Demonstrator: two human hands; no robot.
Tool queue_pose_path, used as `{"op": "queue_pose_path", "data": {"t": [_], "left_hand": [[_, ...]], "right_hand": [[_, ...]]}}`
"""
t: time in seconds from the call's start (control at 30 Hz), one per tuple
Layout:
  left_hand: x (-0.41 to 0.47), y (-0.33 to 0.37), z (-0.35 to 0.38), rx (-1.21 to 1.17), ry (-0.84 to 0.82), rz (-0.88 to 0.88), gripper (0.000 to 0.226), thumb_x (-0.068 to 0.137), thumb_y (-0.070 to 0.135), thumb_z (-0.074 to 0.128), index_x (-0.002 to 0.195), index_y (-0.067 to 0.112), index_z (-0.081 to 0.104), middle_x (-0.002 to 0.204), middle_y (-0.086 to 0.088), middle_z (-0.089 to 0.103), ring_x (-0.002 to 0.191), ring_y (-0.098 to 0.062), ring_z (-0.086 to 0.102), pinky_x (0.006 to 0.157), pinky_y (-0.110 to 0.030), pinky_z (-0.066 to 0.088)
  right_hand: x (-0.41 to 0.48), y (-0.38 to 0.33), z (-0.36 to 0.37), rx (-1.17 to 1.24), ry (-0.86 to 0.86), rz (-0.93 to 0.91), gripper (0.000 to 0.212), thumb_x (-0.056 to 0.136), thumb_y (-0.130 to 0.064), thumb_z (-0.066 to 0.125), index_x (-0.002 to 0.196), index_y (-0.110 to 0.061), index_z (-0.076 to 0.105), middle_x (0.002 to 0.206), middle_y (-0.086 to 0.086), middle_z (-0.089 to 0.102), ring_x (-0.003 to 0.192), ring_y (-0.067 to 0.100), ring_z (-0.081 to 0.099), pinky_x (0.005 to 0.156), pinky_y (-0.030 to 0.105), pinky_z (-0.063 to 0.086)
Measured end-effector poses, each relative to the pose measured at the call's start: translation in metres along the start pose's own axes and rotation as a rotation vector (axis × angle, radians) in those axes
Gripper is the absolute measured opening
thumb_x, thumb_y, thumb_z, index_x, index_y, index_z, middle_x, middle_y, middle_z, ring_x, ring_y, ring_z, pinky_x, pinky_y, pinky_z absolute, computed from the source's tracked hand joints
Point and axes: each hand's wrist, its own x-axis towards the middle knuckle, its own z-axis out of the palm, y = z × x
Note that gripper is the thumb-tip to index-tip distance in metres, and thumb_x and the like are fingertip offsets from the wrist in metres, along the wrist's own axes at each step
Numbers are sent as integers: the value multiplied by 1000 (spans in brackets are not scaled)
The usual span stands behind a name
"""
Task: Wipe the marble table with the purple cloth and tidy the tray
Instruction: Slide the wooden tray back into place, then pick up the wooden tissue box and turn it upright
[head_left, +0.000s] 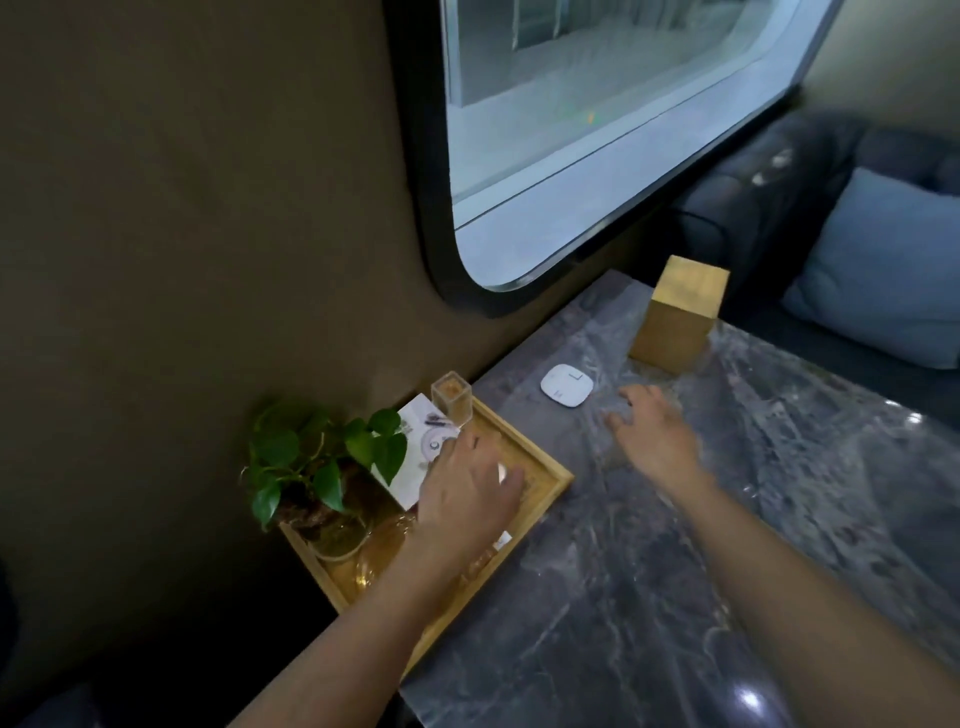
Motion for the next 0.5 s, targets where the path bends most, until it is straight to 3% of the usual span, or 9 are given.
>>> {"op": "queue_pose_path", "data": {"t": [0.2, 0.5], "left_hand": [[80, 48, 4, 73, 12, 235, 48, 92, 38, 44, 131, 10, 43, 132, -10, 50, 122, -25, 45, 98, -37, 39], [202, 113, 25, 7, 107, 374, 52, 92, 36, 46, 136, 9, 39, 133, -11, 51, 121, -26, 46, 99, -36, 39]], "right_hand": [[24, 22, -41, -2, 103, 66, 41, 93, -30, 47, 129, -10, 44, 127, 14, 48, 116, 35, 50, 92, 42, 42], [101, 56, -86, 123, 239, 139, 40, 91, -27, 53, 125, -8, 48, 123, 18, 51, 111, 34, 51, 90, 43, 45]]}}
